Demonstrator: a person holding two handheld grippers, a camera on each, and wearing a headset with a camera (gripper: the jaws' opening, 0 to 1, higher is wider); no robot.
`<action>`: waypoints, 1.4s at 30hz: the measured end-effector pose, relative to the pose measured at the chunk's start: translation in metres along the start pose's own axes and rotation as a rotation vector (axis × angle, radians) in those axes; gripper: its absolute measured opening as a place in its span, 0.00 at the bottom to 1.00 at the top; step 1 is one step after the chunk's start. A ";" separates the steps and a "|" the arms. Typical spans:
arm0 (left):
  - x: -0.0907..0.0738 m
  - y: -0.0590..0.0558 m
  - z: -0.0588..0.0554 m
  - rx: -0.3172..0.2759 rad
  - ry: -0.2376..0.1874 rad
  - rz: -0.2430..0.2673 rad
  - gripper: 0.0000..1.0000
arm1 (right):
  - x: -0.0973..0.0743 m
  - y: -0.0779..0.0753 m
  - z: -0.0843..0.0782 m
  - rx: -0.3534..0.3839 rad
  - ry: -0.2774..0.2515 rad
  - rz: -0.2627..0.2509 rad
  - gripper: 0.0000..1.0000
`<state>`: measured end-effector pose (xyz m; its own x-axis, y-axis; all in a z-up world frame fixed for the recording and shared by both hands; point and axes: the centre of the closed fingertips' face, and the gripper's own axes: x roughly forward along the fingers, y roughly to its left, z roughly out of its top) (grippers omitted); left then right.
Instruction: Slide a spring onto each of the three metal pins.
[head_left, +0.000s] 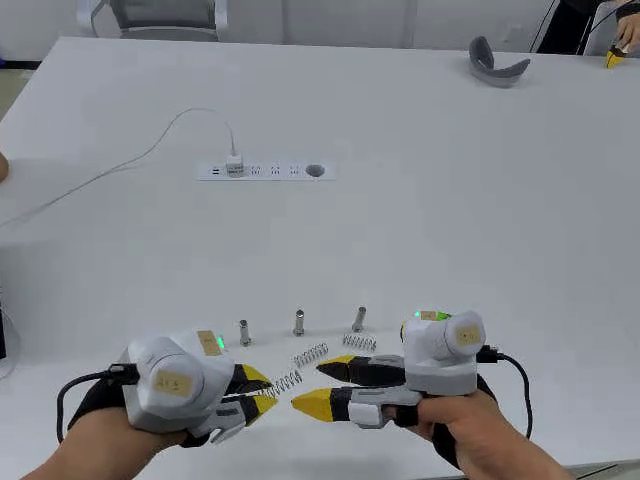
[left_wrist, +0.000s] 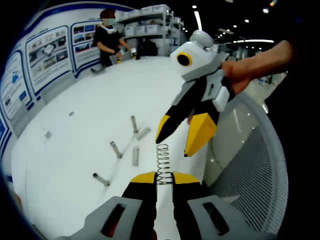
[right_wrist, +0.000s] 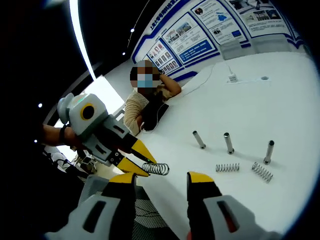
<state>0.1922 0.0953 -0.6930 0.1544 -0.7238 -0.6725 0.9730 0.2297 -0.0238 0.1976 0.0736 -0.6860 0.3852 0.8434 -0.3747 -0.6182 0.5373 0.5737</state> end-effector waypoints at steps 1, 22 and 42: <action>0.001 -0.001 0.001 0.004 -0.002 -0.004 0.10 | 0.000 0.000 0.000 0.004 0.000 0.001 0.40; 0.003 -0.006 0.019 0.071 -0.023 -0.049 0.10 | -0.002 0.006 0.011 0.148 -0.020 0.099 0.17; -0.006 -0.001 0.043 0.004 -0.128 -0.116 0.10 | -0.012 0.029 0.040 -0.260 0.221 0.157 0.12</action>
<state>0.1973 0.0714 -0.6568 0.0611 -0.8224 -0.5656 0.9862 0.1370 -0.0925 0.2029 0.0791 -0.6354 0.1328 0.8773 -0.4612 -0.8222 0.3574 0.4430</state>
